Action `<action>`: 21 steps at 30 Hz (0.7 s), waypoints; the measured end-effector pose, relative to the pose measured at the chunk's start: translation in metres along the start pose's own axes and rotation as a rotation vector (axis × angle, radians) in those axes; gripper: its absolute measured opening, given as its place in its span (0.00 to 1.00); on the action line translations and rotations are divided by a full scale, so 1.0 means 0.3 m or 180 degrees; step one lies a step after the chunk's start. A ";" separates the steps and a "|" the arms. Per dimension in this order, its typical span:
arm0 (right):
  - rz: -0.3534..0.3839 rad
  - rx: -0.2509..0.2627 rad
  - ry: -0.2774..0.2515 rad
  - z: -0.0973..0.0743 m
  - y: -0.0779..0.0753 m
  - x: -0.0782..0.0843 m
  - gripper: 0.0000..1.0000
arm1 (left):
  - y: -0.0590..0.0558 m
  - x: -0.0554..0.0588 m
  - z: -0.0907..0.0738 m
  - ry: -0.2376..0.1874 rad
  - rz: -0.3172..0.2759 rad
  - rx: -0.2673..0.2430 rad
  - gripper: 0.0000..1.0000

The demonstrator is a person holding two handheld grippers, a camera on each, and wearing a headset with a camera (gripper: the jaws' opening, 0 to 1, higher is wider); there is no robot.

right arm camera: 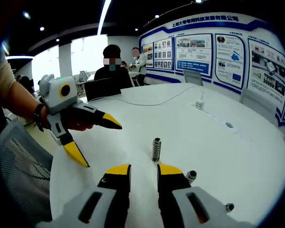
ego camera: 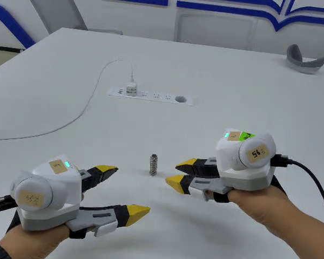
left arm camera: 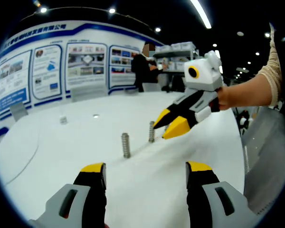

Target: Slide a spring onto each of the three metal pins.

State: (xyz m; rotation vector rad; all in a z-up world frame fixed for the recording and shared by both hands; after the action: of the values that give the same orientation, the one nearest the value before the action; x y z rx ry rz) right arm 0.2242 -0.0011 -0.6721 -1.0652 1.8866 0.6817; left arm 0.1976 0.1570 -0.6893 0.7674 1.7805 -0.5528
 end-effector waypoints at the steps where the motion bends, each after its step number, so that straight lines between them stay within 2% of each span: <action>1: 0.0004 0.0002 -0.0001 -0.005 0.002 0.003 0.23 | 0.000 -0.001 -0.001 -0.0003 0.0000 -0.0002 0.69; 13: 0.0099 0.0092 0.0012 -0.082 0.009 0.064 0.23 | -0.007 0.000 -0.004 -0.0002 -0.0004 0.0007 0.70; 21: 0.0147 0.0183 0.0011 -0.137 -0.004 0.091 0.24 | -0.013 -0.002 -0.004 -0.0001 -0.0003 0.0018 0.71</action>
State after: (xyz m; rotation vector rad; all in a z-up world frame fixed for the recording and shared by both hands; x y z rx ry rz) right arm 0.2009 -0.0444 -0.6756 -0.9896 1.9274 0.6485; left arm 0.1942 0.1549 -0.6885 0.7704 1.7798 -0.5589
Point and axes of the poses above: the centre of the closed fingertips' face, and the gripper's own axes: z roughly forward along the fingers, y roughly to its left, x roughly out of its underside, the point moved 6 cm from there along -z, roughly backward along the fingers, and after that the axes turned 6 degrees about -x, right-handed, at the moved point
